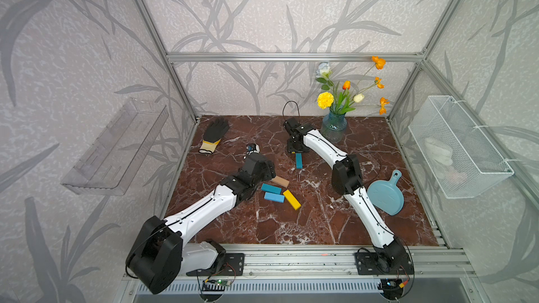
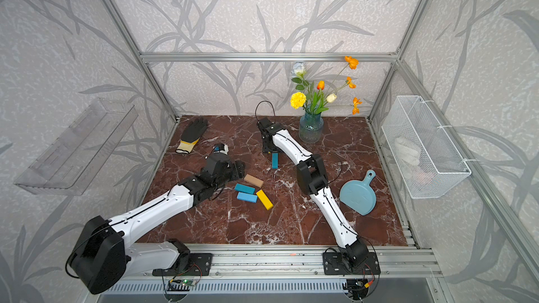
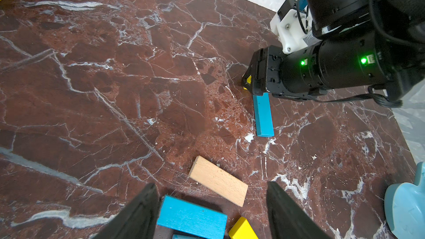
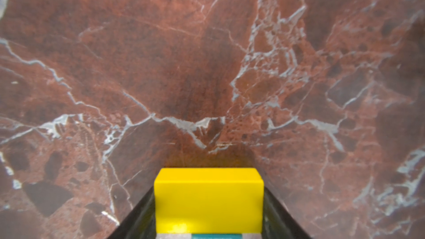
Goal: Assemble a giraffe with building blocks
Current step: Adjust the building block at the center of the board.
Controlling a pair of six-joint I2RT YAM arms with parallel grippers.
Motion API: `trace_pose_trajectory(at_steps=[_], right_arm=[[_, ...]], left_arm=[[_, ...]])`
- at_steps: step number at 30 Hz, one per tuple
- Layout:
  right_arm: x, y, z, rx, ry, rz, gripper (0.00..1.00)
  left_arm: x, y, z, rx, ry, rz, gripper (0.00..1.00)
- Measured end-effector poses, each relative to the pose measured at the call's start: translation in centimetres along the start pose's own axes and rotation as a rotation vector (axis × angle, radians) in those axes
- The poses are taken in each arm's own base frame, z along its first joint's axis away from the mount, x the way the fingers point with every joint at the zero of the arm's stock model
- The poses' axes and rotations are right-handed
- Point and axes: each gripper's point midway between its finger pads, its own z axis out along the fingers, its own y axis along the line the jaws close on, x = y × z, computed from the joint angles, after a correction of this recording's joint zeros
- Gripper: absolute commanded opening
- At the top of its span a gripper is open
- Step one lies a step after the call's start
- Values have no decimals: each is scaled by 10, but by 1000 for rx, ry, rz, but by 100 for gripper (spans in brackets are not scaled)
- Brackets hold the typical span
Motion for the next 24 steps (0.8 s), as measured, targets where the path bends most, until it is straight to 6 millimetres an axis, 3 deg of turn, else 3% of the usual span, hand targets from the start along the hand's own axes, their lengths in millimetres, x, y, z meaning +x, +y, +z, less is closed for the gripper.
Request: trace_pose_trajectory(at_steps=[24], right_arm=[[-2, 6, 0, -32, -3, 10, 63]], left_arm=[[-5, -2, -5, 15, -17, -5, 75]])
